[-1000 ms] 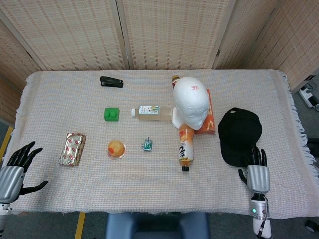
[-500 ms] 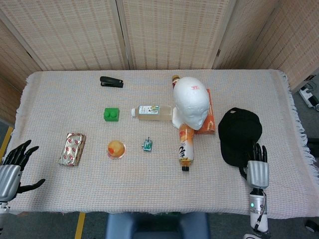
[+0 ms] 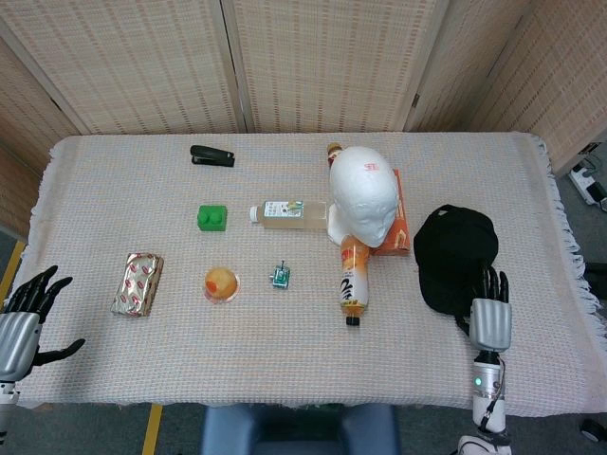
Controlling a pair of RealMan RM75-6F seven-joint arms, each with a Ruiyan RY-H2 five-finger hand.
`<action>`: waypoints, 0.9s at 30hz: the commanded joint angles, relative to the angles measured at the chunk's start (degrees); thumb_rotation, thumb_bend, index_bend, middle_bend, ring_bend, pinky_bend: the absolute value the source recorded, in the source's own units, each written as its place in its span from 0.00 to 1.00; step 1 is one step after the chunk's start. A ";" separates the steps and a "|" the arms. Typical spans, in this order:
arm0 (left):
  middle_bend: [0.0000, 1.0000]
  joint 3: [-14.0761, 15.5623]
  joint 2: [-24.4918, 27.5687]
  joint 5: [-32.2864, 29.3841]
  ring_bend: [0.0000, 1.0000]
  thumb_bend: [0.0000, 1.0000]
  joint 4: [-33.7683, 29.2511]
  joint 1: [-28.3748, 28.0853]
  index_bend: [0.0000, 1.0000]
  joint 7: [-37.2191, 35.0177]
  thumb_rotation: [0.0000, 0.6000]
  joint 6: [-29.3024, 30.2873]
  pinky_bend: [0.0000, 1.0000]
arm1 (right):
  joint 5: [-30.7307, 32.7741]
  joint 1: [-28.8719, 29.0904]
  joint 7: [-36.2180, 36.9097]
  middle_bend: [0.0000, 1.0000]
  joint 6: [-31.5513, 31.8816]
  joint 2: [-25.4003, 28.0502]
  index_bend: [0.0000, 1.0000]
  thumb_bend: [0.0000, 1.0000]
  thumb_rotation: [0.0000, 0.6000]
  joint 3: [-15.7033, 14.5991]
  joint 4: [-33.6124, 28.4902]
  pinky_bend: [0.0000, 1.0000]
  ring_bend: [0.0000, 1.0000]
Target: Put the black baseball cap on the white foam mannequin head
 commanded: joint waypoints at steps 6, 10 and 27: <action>0.05 -0.05 0.15 0.36 0.01 0.16 -0.10 0.37 0.17 -0.31 1.00 0.82 0.14 | 1.40 1.28 2.16 0.14 3.96 1.57 0.65 0.36 1.00 2.33 -1.64 0.00 0.00; 0.05 -0.05 0.26 0.71 0.01 0.16 -0.11 0.59 0.17 -0.67 1.00 1.40 0.14 | 1.86 1.74 2.17 0.16 6.11 3.33 0.68 0.39 1.00 3.38 -4.11 0.00 0.00; 0.05 -0.10 0.28 1.06 0.01 0.17 -0.01 0.90 0.17 -0.77 1.00 2.00 0.14 | 6.36 7.74 -2.41 0.24 9.43 12.87 0.82 0.39 1.00 12.54 -19.09 0.00 0.00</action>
